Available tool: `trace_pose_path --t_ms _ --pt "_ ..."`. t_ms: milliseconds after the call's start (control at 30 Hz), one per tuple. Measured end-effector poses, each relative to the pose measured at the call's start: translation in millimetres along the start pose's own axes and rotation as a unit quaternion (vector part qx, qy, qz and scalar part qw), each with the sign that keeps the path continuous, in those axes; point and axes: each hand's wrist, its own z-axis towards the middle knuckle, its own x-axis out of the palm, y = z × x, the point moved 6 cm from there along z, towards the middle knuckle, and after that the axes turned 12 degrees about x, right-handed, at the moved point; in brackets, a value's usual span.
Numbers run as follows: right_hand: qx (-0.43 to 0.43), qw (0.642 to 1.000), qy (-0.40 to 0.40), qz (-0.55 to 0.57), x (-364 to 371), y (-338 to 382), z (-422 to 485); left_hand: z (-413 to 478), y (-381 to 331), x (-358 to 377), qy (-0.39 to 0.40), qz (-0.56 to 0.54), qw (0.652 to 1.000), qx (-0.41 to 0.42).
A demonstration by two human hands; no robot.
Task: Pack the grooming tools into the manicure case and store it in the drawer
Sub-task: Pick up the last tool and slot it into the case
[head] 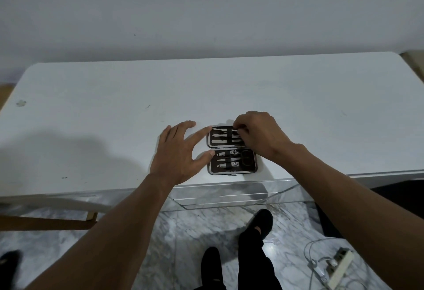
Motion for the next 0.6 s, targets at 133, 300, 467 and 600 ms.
trace_pose_path --t_ms 133,300,467,600 --pt "0.089 0.996 -0.005 0.021 -2.3 -18.9 -12.8 -0.9 -0.2 -0.1 0.005 0.002 1.000 -0.001" --pt "0.177 0.978 0.083 0.074 5.4 -35.2 -32.5 -0.6 -1.8 -1.4 0.018 -0.013 1.000 -0.004" --pt "0.176 0.976 0.092 0.086 8.0 -37.3 -39.8 2.0 -4.3 -6.0 0.044 -0.032 0.998 -0.033" --pt "0.185 0.970 0.086 0.130 8.0 -40.0 -36.5 9.0 -14.7 -11.9 0.114 -0.097 0.984 -0.099"
